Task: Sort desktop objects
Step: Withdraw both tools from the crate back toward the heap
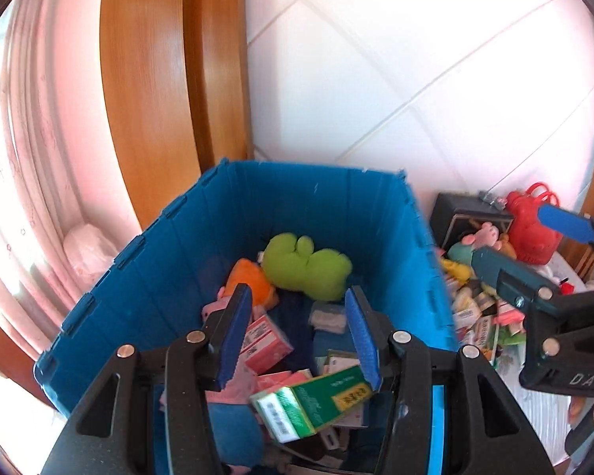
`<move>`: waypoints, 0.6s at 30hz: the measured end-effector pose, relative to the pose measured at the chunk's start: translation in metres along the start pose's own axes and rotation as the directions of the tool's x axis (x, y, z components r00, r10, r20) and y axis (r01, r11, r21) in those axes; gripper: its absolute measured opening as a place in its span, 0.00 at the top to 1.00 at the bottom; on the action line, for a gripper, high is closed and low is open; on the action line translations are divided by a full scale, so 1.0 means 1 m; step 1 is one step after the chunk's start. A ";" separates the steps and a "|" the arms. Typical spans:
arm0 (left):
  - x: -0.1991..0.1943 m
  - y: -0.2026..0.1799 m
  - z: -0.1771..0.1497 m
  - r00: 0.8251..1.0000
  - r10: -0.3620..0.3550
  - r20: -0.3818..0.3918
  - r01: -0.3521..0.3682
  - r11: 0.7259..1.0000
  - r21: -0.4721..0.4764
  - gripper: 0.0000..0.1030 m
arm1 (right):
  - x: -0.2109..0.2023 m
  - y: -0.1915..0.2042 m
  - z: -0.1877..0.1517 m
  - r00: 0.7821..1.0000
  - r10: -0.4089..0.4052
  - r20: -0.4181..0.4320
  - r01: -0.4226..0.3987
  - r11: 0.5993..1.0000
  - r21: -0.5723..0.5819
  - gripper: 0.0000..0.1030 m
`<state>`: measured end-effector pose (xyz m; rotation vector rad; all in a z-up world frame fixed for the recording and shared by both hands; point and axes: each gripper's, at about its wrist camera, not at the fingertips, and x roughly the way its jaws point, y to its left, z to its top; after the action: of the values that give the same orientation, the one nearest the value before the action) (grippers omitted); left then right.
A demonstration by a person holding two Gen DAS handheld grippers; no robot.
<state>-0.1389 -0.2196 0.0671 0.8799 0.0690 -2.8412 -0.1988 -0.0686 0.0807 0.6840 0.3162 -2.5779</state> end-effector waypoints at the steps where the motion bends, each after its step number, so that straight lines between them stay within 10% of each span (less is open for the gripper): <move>1: -0.007 -0.005 -0.003 1.000 -0.002 0.026 0.002 1.000 0.001 0.53 | -0.008 -0.004 -0.006 1.000 -0.012 0.013 0.012 1.000 0.005 0.00; 7: -0.049 -0.046 -0.017 0.984 -0.044 0.171 0.043 0.999 0.006 0.32 | -0.050 -0.041 -0.040 0.996 -0.060 0.063 0.056 0.996 0.066 0.00; 18: -0.045 -0.172 -0.030 0.970 -0.151 0.191 0.141 0.988 0.068 0.29 | -0.090 -0.178 -0.116 0.982 -0.187 0.010 0.182 0.964 0.196 0.00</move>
<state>-0.1145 -0.0412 0.0669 0.6243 0.0339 -3.0647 -0.1665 0.1575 0.0469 0.7144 0.1244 -2.8209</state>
